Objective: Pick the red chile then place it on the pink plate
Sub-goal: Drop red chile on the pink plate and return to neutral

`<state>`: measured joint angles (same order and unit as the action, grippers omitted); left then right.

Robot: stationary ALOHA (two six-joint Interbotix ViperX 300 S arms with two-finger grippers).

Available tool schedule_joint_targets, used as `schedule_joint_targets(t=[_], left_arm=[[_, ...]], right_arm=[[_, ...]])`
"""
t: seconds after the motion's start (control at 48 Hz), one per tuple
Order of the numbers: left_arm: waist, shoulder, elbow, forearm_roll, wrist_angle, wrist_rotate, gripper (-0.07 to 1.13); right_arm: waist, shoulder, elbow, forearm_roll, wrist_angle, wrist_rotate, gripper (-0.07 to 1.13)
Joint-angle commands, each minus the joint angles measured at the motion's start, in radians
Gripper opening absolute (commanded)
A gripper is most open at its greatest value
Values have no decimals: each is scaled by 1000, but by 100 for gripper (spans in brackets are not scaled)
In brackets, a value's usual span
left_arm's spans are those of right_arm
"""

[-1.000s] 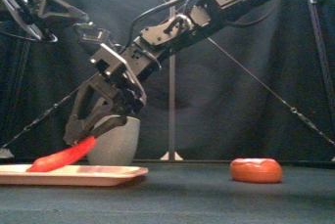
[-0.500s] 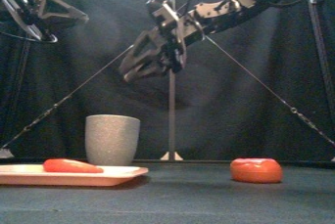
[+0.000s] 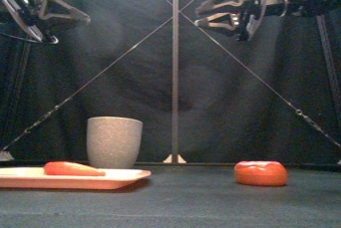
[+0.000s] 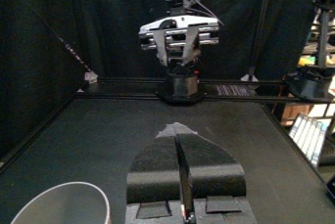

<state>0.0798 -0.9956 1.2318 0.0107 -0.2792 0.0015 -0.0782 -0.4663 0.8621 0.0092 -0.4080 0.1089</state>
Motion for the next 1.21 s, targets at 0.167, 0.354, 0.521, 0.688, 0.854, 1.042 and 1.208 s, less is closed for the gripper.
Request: schedule_joint_targets(t=[0.167, 0.354, 0.521, 0.688, 0.854, 1.042, 1.208], left_arm=[[5, 3, -12, 2, -3, 2, -2], [5, 3, -14, 0, -3, 0, -2], [6, 3, -12, 0, -3, 0, -2], [8, 3, -15, -2, -3, 2, -2], [9, 2, -14, 0, -3, 2, -2], [11, 2, -14, 0, -3, 2, -2], [15, 2, -12, -2, -3, 0, -2]], right_arm=[[5, -264, 169, -32, -9, 5, 76], [8, -411, 273, -37, -8, 6, 76], [20, -491, 324, -37, -2, 8, 76], [26, -497, 324, -38, 29, 6, 76], [28, -494, 319, -46, 44, 6, 76], [26, -494, 318, -48, 44, 6, 76], [28, -494, 318, -55, 44, 6, 76]])
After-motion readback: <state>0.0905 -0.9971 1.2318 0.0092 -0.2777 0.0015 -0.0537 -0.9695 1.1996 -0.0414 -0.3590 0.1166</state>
